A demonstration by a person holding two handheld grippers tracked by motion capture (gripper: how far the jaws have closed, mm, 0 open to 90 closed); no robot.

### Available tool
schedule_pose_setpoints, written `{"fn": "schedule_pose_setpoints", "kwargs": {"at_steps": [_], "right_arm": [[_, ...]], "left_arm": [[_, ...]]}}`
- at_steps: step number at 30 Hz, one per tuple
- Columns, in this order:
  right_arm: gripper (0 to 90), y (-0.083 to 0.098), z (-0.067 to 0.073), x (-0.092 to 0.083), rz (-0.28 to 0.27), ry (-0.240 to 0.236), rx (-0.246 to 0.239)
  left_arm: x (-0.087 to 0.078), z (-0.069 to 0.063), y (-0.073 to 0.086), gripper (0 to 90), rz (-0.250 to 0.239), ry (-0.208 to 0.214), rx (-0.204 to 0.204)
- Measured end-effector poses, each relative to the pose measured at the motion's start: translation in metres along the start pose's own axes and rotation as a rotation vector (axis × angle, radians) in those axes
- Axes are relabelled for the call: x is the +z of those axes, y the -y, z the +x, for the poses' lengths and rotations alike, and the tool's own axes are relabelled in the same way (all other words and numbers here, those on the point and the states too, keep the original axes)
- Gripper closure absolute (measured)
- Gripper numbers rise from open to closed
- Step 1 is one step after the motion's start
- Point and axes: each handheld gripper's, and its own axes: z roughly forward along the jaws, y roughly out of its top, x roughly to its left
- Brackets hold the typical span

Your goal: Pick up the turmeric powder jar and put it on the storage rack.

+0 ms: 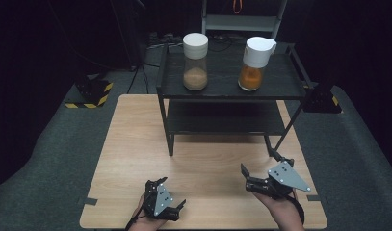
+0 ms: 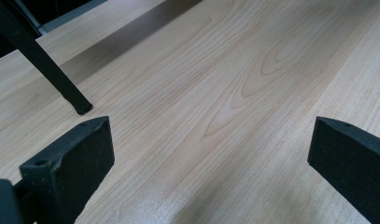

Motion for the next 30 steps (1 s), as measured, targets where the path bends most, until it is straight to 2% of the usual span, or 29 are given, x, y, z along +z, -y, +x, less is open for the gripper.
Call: {"fn": "schedule_pose_setpoints", "kwargs": {"at_steps": [11,18,21,24,29,30], "right_arm": [[0.0,0.042,0.012,-0.002,0.093,-0.001,-0.015],[0.0,0.059,0.016,0.000,0.148,0.000,-0.009],[0.0,0.065,0.019,0.003,0.182,0.011,-0.020],[0.0,0.071,0.021,0.005,0.209,0.021,-0.053],[0.0,0.079,0.022,0.007,0.255,0.026,-0.070],[0.6,0.078,0.023,0.009,0.279,0.027,-0.080]], "left_arm": [[0.000,0.001,0.001,0.6,-0.004,0.001,-0.004],[0.000,0.001,0.001,0.7,-0.006,-0.001,-0.008],[-0.001,0.001,0.001,0.7,-0.008,0.000,-0.010],[-0.001,0.001,0.002,0.6,-0.008,0.000,-0.012],[0.000,0.001,0.001,0.6,-0.004,0.000,-0.009],[0.000,0.001,0.001,0.6,-0.003,0.000,-0.010]]}}
